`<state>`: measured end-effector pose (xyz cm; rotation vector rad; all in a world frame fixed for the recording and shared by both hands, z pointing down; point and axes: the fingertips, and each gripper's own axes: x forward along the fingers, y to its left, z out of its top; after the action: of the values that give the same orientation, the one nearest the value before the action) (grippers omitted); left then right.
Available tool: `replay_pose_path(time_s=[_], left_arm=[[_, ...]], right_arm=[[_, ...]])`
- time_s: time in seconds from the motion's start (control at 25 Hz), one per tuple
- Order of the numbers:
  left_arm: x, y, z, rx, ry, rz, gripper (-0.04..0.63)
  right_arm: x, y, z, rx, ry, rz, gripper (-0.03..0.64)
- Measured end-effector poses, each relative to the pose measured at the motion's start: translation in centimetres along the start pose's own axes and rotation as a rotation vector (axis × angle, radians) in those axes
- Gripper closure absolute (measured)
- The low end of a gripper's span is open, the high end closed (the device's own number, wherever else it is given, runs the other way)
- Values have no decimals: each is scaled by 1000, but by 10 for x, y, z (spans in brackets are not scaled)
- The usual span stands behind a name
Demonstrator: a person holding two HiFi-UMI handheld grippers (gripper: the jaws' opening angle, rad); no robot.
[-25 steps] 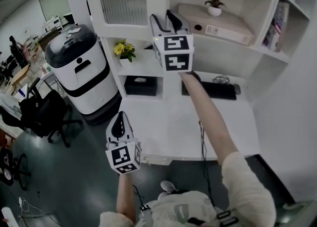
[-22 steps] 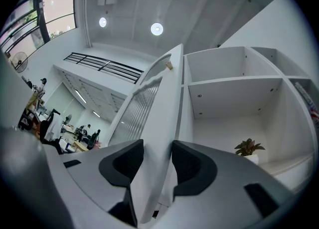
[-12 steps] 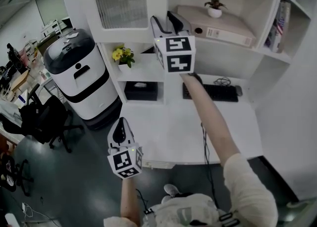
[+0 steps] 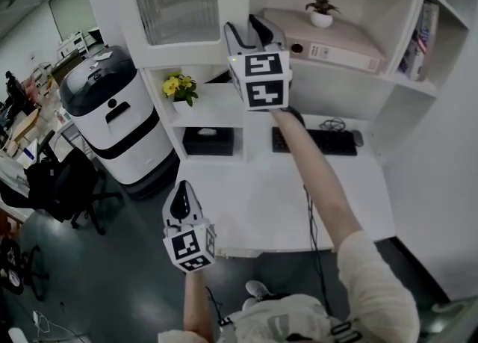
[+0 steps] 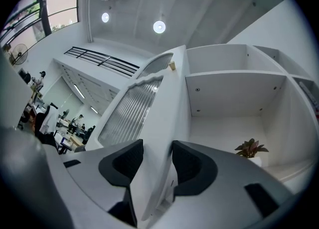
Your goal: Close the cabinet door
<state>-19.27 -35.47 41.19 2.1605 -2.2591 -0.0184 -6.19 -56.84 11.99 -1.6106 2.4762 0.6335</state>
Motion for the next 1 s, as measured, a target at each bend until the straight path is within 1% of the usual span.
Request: replay_pose_path(time_s=[0.28, 0.52, 0.88, 1.0], left_arm=[[6, 1, 1, 9, -3, 2, 589], [9, -6, 7, 30, -13, -12, 589], [-1, -9, 15, 29, -28, -12, 589], [-7, -9, 22, 13, -42, -9, 589]], right_arm=[[11, -2, -4, 2, 8, -1, 448], [12, -2, -4, 7, 5, 4, 448], [11, -2, -4, 14, 5, -6, 448], [13, -7, -5, 5, 17, -2, 448]])
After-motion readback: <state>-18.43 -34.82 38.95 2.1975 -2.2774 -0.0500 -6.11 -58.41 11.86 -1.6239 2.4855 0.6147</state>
